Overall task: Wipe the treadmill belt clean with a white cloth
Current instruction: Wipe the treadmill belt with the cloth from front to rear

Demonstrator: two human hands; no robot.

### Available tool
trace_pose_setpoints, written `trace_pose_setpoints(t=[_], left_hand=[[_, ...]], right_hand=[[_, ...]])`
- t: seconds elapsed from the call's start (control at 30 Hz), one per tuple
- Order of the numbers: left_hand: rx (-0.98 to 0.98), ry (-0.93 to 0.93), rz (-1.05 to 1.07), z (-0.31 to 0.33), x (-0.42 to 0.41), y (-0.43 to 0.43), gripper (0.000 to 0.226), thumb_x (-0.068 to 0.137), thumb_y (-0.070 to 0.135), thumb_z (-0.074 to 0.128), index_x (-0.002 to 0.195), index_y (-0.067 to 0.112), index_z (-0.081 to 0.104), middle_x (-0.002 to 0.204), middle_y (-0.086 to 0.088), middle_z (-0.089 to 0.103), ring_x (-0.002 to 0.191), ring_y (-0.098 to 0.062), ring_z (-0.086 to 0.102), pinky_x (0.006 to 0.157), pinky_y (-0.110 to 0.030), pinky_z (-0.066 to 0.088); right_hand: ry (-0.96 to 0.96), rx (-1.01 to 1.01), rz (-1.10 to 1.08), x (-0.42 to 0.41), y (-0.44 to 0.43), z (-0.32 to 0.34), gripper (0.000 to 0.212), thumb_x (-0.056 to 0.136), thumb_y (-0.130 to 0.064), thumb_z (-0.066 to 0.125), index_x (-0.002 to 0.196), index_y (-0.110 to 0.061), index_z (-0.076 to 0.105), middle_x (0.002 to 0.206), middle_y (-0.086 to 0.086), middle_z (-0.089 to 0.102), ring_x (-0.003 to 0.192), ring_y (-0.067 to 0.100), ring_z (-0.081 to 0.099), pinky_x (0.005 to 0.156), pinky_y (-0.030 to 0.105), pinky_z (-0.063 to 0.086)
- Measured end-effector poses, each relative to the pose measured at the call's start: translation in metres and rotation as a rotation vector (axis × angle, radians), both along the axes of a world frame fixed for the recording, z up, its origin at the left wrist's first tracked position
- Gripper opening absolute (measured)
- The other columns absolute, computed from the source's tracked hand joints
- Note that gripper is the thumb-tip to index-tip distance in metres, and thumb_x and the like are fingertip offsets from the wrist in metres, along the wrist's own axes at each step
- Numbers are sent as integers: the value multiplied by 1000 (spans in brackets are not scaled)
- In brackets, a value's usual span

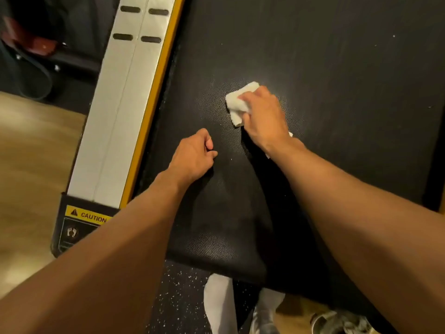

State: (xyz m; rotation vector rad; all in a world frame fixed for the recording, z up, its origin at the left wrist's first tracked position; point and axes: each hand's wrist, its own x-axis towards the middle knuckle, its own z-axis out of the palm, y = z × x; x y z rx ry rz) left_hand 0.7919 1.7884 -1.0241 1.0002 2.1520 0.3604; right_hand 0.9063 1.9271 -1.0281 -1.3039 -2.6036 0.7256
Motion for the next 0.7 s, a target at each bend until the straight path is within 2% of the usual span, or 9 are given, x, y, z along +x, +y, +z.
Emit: trace_pose_setpoints(t=[0.13, 0.2, 0.27, 0.33, 0.4, 0.47, 0.57, 0.63, 0.7], left_hand=[[110, 34, 195, 9, -3, -12, 13, 83, 3, 57, 91, 13, 58, 75, 1, 58, 77, -22, 59, 69, -31, 47], [86, 34, 156, 13, -3, -20, 19, 79, 0, 57, 92, 14, 61, 80, -1, 59, 79, -22, 60, 72, -33, 50], [82, 39, 135, 16, -5, -25, 18, 80, 4, 55, 91, 17, 62, 87, -4, 60, 82, -22, 60, 72, -32, 49], [101, 102, 140, 17, -12, -28, 16, 83, 9, 56, 94, 19, 61, 97, -5, 61, 86, -22, 60, 78, -36, 52], [72, 192, 105, 15, -22, -30, 16, 88, 13, 56, 103, 19, 60, 109, -7, 57, 92, -23, 59, 85, -40, 52], [41, 216, 77, 14, -30, -31, 19, 91, 13, 56, 109, 17, 59, 114, -8, 55, 97, -24, 59, 88, -39, 52], [-5, 252, -13, 19, -38, -35, 29, 89, 9, 59, 117, 14, 58, 118, -12, 54, 103, -27, 57, 90, -39, 50], [-16, 356, -129, 25, -44, -40, 35, 87, 7, 61, 120, 14, 58, 121, -13, 53, 109, -32, 53, 92, -42, 48], [-9, 506, -244, 30, -50, -44, 37, 85, 9, 64, 122, 14, 57, 124, -14, 51, 113, -33, 48, 94, -44, 43]], right_hand=[[-51, -120, 372, 14, -82, -10, 35, 87, -12, 55, 121, -13, 57, 118, 12, 54, 105, 35, 53, 90, 46, 46], [-24, -182, 440, 30, -100, -7, 35, 86, -10, 57, 121, -13, 58, 115, 10, 57, 104, 33, 55, 91, 45, 46], [1, -200, 438, 28, -87, 1, 34, 82, -6, 56, 115, -13, 64, 107, 11, 61, 100, 33, 58, 90, 40, 45], [71, -117, 339, 14, -58, 6, 41, 77, -4, 50, 113, -12, 67, 103, 14, 62, 98, 34, 58, 88, 35, 41], [89, -50, 191, 1, -27, 7, 46, 77, -5, 46, 117, -15, 67, 108, 15, 60, 101, 32, 57, 88, 31, 38], [22, -27, 124, -5, -20, 2, 42, 82, -5, 51, 118, -18, 67, 113, 14, 59, 103, 33, 56, 88, 32, 40], [-30, 19, 283, 5, -66, -4, 38, 78, -1, 56, 111, -14, 69, 109, 16, 61, 94, 40, 56, 79, 41, 46], [-29, -37, 451, 20, -102, -1, 39, 75, 2, 57, 108, -14, 70, 105, 13, 62, 89, 37, 55, 75, 41, 46], [-29, -95, 504, 24, -111, 4, 42, 74, 1, 56, 109, -15, 70, 103, 9, 63, 89, 34, 56, 75, 41, 49]])
